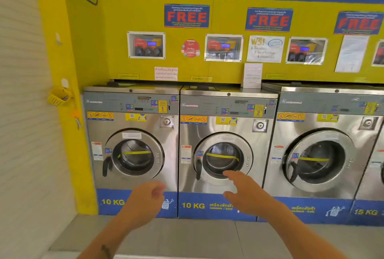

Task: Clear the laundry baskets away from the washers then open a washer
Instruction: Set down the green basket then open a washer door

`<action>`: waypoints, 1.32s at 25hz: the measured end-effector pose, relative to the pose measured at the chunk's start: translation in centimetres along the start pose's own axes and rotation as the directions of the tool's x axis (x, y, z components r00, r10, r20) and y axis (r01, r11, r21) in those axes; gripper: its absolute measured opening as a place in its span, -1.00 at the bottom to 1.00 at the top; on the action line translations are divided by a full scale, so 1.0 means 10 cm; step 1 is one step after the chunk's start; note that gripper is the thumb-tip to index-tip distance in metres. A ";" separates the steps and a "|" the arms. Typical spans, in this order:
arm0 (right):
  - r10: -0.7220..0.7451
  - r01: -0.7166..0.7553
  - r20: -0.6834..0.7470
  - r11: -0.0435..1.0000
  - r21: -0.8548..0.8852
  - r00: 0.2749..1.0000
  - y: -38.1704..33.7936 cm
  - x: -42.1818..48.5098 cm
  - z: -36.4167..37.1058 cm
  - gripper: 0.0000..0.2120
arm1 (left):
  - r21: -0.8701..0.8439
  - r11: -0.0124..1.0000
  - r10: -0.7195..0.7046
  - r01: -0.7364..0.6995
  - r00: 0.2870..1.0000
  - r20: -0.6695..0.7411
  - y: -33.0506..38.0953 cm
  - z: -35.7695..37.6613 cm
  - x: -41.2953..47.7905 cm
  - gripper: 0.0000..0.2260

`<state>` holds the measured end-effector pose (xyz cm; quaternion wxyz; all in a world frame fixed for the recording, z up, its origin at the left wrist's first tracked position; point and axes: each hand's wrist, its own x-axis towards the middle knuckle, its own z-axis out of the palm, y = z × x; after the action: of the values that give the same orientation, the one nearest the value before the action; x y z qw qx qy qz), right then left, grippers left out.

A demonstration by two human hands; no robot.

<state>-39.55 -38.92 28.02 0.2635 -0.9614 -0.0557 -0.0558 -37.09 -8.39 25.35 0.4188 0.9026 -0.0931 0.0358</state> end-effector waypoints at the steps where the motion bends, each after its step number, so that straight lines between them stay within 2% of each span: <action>1: 0.023 -0.023 0.002 1.000 -0.007 1.000 0.09 0.22 0.01 -0.41 | -0.003 1.000 -0.001 0.001 1.000 0.027 -0.03 0.08 0.30 -0.78; 3: 0.078 -0.078 -0.003 0.997 -0.018 0.997 0.31 0.65 0.00 -0.39 | 0.003 1.000 0.006 -0.006 0.996 0.087 -0.04 0.28 0.92 -0.74; 6: 0.151 -0.152 -0.017 0.988 -0.031 0.988 0.66 1.21 -0.11 -0.38 | 0.072 0.995 0.052 -0.067 0.981 0.187 0.00 0.61 1.69 -0.83; 9: 0.181 -0.182 -0.035 0.982 -0.048 0.983 1.09 1.85 -0.23 -0.37 | 0.093 0.990 0.078 -0.105 0.965 0.252 0.01 0.97 2.42 -0.78; 12: 0.161 -0.165 -0.054 0.984 -0.066 0.985 1.53 2.59 -0.31 -0.37 | 0.124 0.982 0.110 -0.145 0.961 0.253 0.07 1.34 3.08 -0.63; 16: 0.135 -0.129 0.056 0.987 -0.097 0.989 1.97 3.52 -0.33 -0.35 | 0.111 0.987 0.091 -0.120 0.967 0.237 0.19 1.77 3.81 -0.49; 20: 0.092 -0.061 0.115 0.966 -0.252 0.989 2.24 4.38 -0.27 -0.34 | 0.121 0.982 0.123 -0.142 0.980 0.156 0.25 2.11 4.50 -0.47; 24: 0.078 -0.025 0.127 0.926 -0.378 0.989 2.37 4.95 -0.04 -0.26 | 0.220 0.958 0.149 -0.181 0.977 0.153 0.15 2.40 5.10 -0.31; 27: 0.113 -0.054 0.119 0.910 -0.410 0.986 2.49 5.25 0.17 -0.18 | 0.311 0.931 0.134 -0.191 0.971 0.197 -0.09 2.59 5.55 -0.24; 33: 0.181 -0.129 0.065 0.872 -0.471 0.981 2.70 5.51 0.55 -0.05 | 0.311 0.896 0.228 -0.318 0.928 0.295 -0.70 2.83 6.00 -0.16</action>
<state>18.95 -54.89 17.32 0.0259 -0.9994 0.0225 0.0055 22.73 -33.87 10.34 0.2255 0.9378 -0.2640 -0.0037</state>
